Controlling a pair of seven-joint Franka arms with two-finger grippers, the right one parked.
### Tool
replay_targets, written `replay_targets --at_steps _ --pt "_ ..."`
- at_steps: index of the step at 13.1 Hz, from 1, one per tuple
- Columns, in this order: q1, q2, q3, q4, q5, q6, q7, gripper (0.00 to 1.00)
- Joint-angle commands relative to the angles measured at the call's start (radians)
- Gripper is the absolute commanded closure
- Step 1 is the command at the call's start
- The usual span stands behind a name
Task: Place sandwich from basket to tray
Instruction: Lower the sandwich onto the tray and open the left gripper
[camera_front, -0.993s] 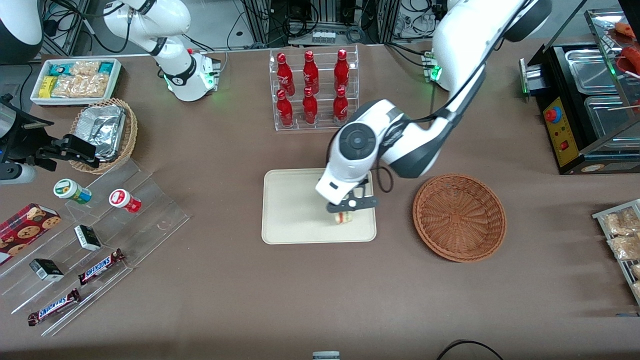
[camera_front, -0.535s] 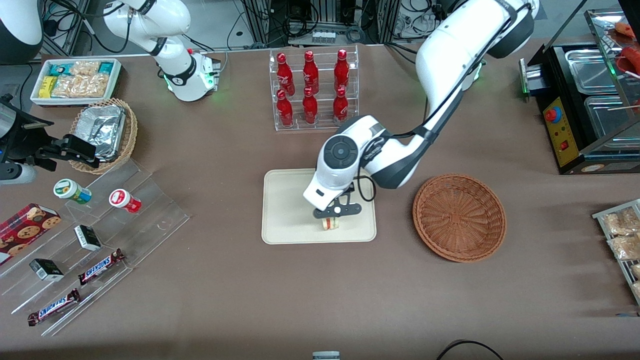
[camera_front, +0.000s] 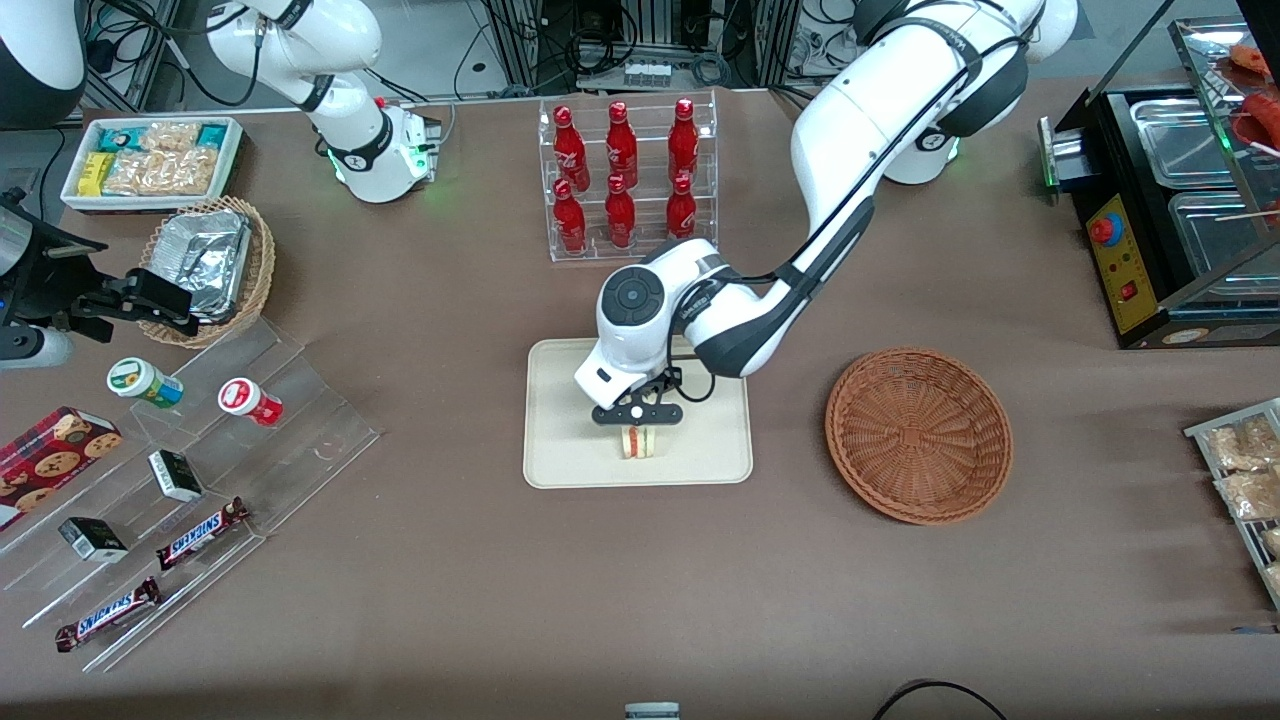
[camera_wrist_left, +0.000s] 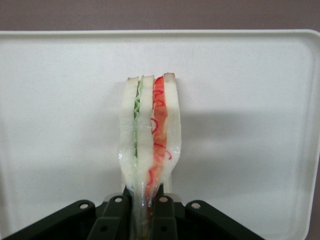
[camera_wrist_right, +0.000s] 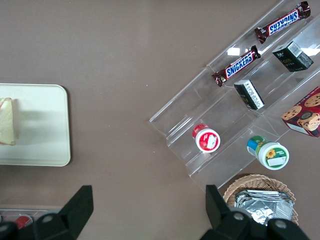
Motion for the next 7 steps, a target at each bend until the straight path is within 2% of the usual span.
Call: replay_targets --at_steps 1,4,5,6,7 --pt "-0.019 0.032 0.012 0.049 0.026 0.013 -0.021 1.00" --pt "-0.033 0.037 0.017 0.046 0.041 0.015 -0.093 1.00" --pt "-0.033 0.036 0.017 0.046 0.041 0.015 -0.099 0.97" --pt "-0.033 0.036 0.017 0.046 0.041 0.014 -0.102 0.51" --pt "-0.033 0.031 0.017 0.041 0.044 0.012 -0.104 0.21"
